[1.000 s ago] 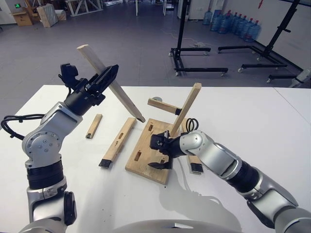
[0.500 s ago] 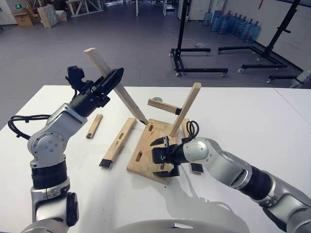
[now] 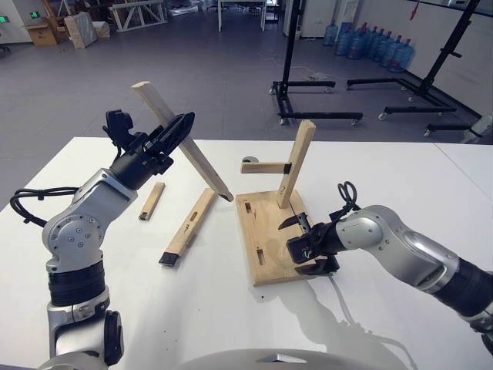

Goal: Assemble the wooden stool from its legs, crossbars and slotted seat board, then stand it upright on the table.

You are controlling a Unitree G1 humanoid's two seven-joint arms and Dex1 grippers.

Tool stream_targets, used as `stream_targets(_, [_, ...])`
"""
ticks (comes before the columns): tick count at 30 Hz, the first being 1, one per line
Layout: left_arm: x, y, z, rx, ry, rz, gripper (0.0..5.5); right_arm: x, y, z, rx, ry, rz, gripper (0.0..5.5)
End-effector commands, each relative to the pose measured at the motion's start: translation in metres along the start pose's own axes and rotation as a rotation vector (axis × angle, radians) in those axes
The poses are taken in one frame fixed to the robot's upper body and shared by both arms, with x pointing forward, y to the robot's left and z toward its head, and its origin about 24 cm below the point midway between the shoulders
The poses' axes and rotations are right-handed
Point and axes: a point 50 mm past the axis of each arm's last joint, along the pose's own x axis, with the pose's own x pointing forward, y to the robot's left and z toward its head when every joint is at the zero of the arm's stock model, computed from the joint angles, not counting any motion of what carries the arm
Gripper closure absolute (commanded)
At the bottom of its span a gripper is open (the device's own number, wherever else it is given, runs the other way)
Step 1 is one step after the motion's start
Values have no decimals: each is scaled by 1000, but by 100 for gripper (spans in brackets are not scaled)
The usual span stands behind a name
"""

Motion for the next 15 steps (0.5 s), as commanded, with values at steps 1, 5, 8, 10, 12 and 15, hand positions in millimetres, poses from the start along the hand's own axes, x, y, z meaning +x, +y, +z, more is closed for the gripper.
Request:
stream_targets(1, [4,-4,-5,-2,22,9,348,10,20,-20,90,40,120,37])
stream_targets(5, [10,1,-12,39,91,67,348,-5,-13,-10,118,-38,-19,37])
stream_targets(8, [10,5,-14,78,124,95,348,-20,-37,-2,151,-102,-115,37])
stream_targets(10, [12,7,-13,114,138,83,348,-34,-53,3,185,-155,-194,37])
stream_targets(12, [14,8,-10,164,143,49,348,-53,-66,4,227,-199,-274,37])
stream_targets(15, [15,9,-9,230,135,-39,348,-68,-71,-4,281,-206,-352,37])
